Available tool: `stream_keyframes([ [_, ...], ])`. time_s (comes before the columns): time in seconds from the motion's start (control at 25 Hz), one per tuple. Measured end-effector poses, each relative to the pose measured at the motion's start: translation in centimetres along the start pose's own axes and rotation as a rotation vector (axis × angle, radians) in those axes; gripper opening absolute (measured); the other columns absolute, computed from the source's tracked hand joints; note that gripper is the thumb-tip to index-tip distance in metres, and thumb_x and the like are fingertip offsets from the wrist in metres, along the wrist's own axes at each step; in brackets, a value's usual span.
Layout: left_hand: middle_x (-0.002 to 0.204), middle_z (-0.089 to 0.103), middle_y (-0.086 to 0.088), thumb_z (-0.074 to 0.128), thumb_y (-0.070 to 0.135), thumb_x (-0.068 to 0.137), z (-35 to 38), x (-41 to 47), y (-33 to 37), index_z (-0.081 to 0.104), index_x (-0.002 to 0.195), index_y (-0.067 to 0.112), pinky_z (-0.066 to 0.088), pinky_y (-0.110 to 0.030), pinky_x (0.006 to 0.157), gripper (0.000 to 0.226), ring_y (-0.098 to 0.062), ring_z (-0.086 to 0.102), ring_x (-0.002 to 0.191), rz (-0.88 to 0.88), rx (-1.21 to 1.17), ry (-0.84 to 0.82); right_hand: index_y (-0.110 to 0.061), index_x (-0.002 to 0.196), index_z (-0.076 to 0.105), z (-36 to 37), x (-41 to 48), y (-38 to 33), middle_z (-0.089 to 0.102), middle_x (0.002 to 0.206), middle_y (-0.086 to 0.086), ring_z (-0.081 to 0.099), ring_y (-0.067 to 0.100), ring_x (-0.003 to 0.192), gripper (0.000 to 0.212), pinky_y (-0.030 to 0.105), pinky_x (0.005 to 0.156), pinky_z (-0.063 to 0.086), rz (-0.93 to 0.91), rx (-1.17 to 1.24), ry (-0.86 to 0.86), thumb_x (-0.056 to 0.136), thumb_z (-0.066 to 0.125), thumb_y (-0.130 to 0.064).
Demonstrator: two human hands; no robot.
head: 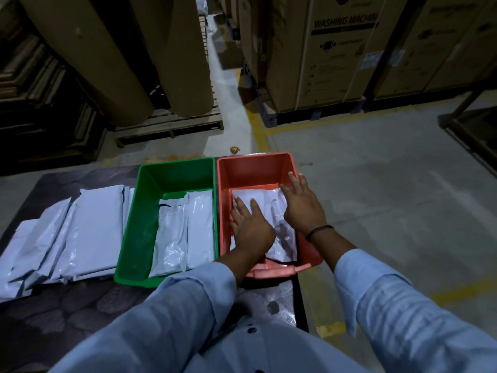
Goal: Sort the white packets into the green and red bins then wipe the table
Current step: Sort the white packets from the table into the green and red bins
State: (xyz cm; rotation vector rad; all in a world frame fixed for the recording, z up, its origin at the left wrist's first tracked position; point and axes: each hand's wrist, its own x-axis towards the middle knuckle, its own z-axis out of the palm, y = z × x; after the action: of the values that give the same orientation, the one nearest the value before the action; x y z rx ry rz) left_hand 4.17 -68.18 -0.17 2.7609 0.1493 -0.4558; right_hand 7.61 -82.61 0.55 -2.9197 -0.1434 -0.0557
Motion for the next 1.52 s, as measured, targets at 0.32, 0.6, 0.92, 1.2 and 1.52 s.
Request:
stream_keyframes([
  [0.32,0.163,-0.032,-0.016,0.027,0.054,0.106,3.4,1.2,-2.9,-0.018,0.160,0.021,-0.004,-0.058,0.124,0.078,-0.047,-0.022,0.151,0.122,0.067,-0.251,-0.016,0.151,0.040,-0.1,-0.1,-0.7,0.010,0.166,0.018,0.009,0.038,0.153,0.072,0.047,0.114,0.035,0.007,0.019,0.019,0.081,0.050,-0.001],
  [0.6,0.162,-0.035,-0.013,0.019,0.065,0.102,4.0,2.9,-3.4,-0.018,0.160,0.022,-0.010,-0.057,0.123,0.081,-0.046,-0.026,0.150,0.098,0.049,-0.275,-0.017,0.150,0.041,0.8,0.1,-0.4,0.012,0.164,0.024,0.015,0.040,0.152,0.068,0.046,0.112,0.037,0.018,-0.008,0.036,0.084,0.058,-0.008],
  [0.92,0.162,-0.033,-0.018,0.017,0.071,0.099,3.6,3.8,-2.9,-0.015,0.160,0.019,-0.012,-0.057,0.121,0.087,-0.048,-0.025,0.149,0.043,0.083,-0.241,-0.018,0.149,0.043,0.7,0.0,-0.4,0.010,0.164,0.025,0.016,0.041,0.151,0.070,0.045,0.111,0.038,0.009,-0.045,0.029,0.082,0.063,-0.011],
  [1.2,0.167,-0.013,-0.024,0.017,0.062,0.103,2.1,2.7,-2.7,-0.001,0.162,0.008,-0.007,-0.056,0.124,0.082,-0.045,-0.016,0.153,0.133,0.161,-0.087,-0.022,0.149,0.042,0.1,-0.1,-1.0,0.009,0.165,0.022,0.012,0.038,0.152,0.068,0.047,0.115,0.032,0.036,-0.041,0.020,0.085,0.064,-0.015],
  [1.52,0.164,0.024,-0.024,0.023,0.047,0.103,-3.0,0.9,-2.8,0.036,0.156,0.010,0.004,-0.062,0.124,0.066,-0.050,0.007,0.153,0.375,0.340,0.243,-0.013,0.153,0.034,-1.4,0.0,-3.5,0.013,0.163,0.026,0.006,0.044,0.152,0.063,0.054,0.123,0.000,0.019,-0.071,0.046,0.095,0.052,-0.030],
])
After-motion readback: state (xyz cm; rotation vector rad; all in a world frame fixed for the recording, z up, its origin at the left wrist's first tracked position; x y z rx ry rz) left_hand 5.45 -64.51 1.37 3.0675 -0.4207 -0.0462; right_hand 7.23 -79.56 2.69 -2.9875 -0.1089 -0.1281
